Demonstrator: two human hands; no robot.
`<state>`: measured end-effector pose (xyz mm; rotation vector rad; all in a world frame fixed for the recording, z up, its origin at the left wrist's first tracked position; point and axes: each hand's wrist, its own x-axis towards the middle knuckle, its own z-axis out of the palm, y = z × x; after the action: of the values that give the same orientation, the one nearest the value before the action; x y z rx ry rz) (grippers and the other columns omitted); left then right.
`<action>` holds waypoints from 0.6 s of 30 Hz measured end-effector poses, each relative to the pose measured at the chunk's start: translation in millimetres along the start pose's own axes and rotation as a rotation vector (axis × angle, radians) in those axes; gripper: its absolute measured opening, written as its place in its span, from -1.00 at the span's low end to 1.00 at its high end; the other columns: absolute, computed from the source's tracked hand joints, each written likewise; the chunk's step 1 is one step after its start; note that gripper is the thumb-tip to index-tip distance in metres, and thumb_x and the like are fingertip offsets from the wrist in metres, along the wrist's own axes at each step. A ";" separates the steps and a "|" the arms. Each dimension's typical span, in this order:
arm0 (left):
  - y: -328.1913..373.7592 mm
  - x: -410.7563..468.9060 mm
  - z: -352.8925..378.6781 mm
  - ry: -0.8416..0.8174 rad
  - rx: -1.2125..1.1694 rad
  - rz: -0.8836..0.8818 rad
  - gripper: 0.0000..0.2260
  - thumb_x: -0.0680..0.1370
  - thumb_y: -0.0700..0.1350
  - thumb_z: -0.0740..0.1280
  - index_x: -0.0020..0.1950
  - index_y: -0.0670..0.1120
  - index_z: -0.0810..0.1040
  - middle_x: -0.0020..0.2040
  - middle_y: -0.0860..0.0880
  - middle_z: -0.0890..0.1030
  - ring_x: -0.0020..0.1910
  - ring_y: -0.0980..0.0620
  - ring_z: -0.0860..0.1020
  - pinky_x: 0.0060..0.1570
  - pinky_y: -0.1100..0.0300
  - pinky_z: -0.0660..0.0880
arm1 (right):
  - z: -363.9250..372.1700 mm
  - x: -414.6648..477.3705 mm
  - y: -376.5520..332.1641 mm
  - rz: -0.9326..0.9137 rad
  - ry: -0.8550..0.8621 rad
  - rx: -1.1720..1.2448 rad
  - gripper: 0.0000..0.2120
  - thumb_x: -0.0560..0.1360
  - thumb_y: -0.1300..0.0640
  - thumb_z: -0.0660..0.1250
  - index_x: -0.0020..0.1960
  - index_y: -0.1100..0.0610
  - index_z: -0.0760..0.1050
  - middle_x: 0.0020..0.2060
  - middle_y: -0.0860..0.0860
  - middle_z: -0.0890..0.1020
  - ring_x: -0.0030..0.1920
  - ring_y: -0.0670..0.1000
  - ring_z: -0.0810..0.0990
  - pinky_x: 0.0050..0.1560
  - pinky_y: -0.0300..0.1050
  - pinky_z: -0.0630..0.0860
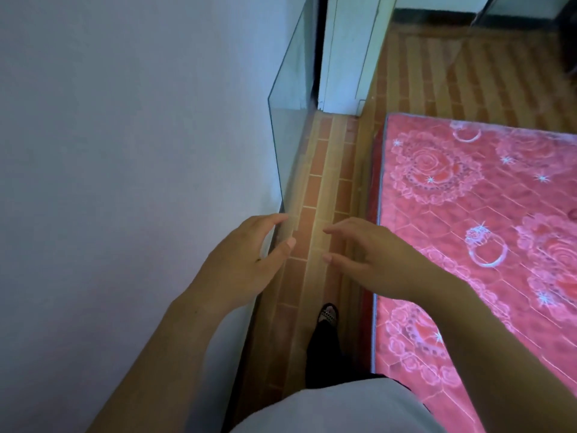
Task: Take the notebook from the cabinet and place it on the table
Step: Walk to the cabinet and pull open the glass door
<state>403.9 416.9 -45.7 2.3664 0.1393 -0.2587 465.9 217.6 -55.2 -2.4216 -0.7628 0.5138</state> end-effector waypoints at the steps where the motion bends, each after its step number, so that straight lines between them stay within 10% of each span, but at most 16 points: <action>1: 9.6 22.4 0.6 -0.018 -0.004 0.018 -0.54 0.50 0.19 0.10 0.39 0.16 0.23 0.41 0.13 0.31 0.35 0.14 0.28 0.24 0.21 0.23 | -11.7 10.4 10.4 0.017 0.002 0.002 -0.54 0.46 -0.15 0.25 0.30 -0.01 0.37 0.26 -0.05 0.47 0.26 -0.06 0.41 0.27 -0.15 0.33; 18: 110.2 330.1 -17.6 -0.113 0.133 0.245 -0.55 0.52 0.18 0.11 0.40 0.14 0.23 0.42 0.11 0.31 0.36 0.14 0.28 0.33 0.03 0.29 | -189.2 172.2 158.6 0.135 0.152 0.006 -0.53 0.47 -0.14 0.23 0.32 -0.02 0.34 0.29 -0.08 0.43 0.25 -0.10 0.40 0.17 -0.31 0.25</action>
<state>747.2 358.1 -34.0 2.4636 -0.2273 -0.2889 756.4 141.4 -35.1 -2.4851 -0.5357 0.3772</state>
